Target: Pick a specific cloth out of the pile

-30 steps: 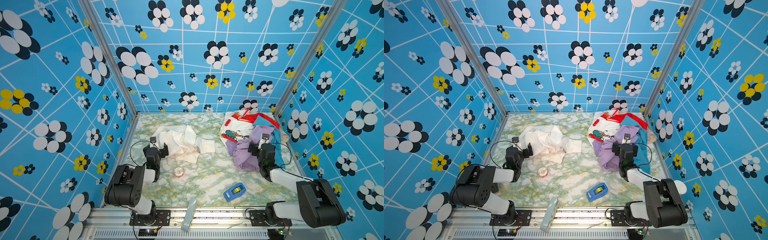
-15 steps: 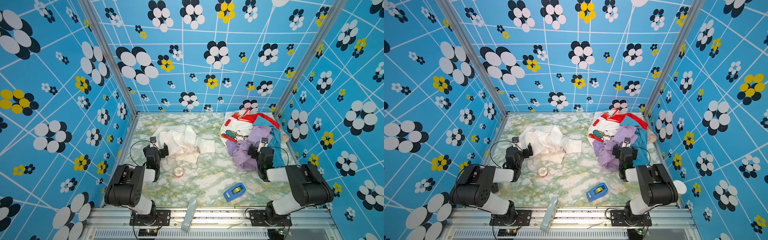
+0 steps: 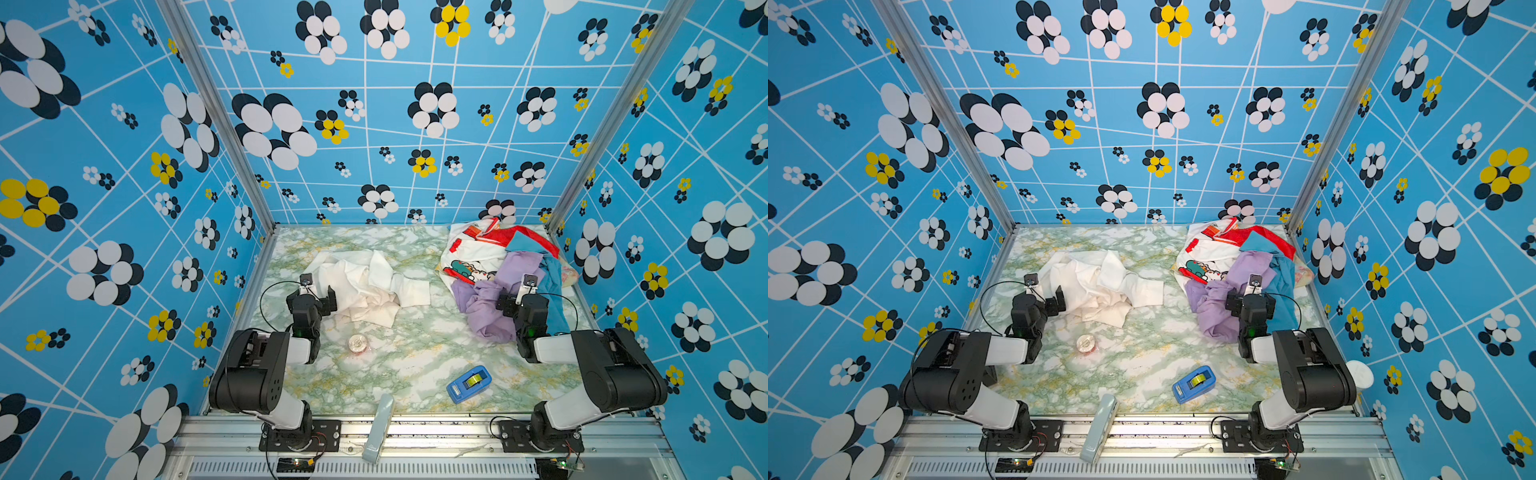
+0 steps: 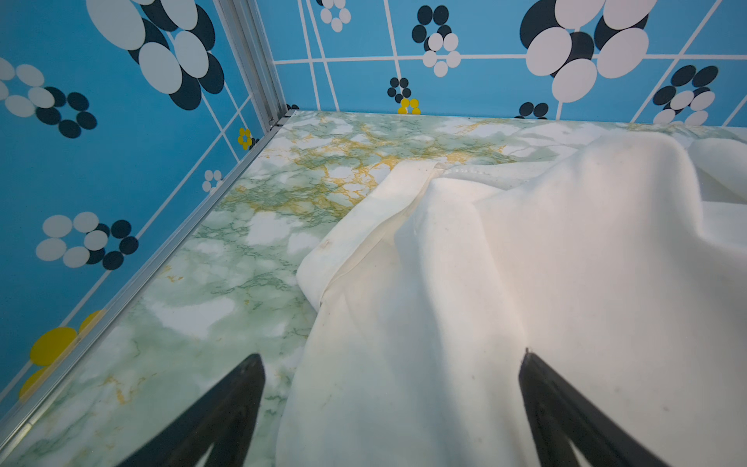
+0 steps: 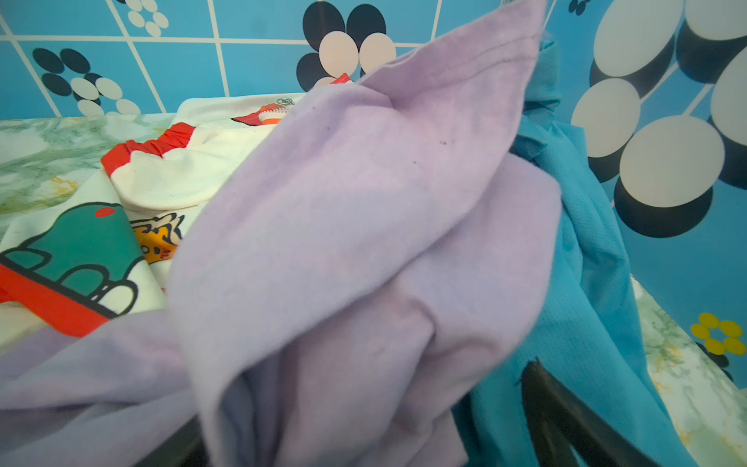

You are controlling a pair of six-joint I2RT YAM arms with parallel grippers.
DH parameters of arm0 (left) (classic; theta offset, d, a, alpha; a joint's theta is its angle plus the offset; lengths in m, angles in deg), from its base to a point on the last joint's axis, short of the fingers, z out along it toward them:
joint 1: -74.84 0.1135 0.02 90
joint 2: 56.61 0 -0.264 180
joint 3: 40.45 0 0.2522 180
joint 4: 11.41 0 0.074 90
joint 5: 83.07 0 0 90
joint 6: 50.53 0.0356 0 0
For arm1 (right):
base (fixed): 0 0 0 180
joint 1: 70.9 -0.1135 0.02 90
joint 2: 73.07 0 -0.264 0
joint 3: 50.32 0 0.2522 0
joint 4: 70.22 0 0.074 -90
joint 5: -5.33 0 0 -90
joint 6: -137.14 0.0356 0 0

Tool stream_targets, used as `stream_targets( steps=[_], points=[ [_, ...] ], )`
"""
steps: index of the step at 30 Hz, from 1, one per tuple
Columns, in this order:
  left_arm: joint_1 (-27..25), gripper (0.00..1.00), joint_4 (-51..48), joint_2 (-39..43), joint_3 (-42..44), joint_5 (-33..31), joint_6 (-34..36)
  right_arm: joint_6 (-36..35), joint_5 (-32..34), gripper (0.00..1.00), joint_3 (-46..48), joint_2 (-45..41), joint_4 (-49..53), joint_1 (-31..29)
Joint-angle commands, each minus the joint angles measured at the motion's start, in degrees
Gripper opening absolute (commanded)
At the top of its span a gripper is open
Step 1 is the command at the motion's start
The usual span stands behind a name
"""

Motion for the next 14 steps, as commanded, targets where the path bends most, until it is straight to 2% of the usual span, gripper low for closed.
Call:
stream_targets(
  steps=[1, 14],
  points=[
    [0.29, 0.99, -0.28, -0.43, -0.77, 0.48, -0.29, 0.28, -0.05, 0.99, -1.07, -0.08, -1.00, 0.42],
    [0.30, 0.99, -0.29, -0.48, -0.81, 0.39, -0.29, 0.38, -0.10, 0.99, -1.02, -0.07, -0.96, 0.43]
  ],
)
